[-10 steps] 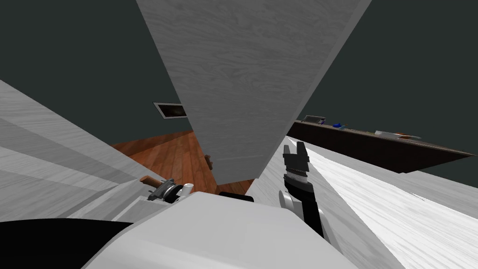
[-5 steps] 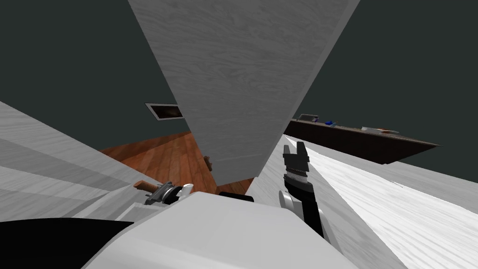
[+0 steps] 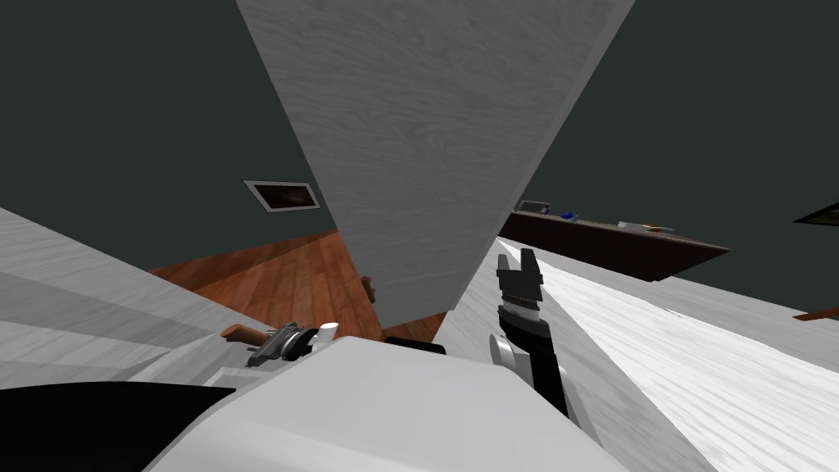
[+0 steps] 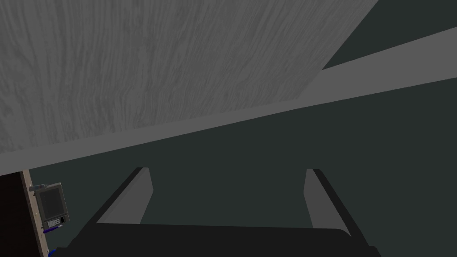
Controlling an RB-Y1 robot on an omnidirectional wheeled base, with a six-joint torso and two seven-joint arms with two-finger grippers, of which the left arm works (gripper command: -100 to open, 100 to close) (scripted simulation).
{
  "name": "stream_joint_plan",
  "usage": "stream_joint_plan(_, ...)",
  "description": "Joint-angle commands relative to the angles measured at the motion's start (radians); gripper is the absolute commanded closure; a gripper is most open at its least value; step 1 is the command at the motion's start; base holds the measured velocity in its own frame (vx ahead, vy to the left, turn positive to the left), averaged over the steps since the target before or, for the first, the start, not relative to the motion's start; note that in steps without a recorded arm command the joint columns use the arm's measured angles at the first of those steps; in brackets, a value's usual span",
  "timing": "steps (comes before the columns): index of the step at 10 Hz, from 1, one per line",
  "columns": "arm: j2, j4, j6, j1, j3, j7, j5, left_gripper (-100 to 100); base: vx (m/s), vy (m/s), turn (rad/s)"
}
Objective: Push the door open
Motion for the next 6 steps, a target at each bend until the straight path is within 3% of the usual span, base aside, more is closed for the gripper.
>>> stream_joint_plan(1,0.007,0.014,-0.019,-0.001,0.028,-0.015,0.017,100,0.015,0.051,-0.087)
stream_joint_plan(2,0.004,0.018,-0.029,-0.014,0.043,-0.027,0.027,100,0.039,0.088,-0.157)
stream_joint_plan(3,-0.008,-0.001,-0.009,-0.008,0.030,-0.023,0.020,100,0.021,0.042,-0.043)
stream_joint_plan(4,-0.003,0.002,-0.024,0.000,0.059,-0.034,0.037,100,-0.045,0.124,-0.080)
stream_joint_plan(6,0.003,0.006,-0.038,0.002,0.086,-0.043,0.054,100,-0.050,0.170,-0.083)
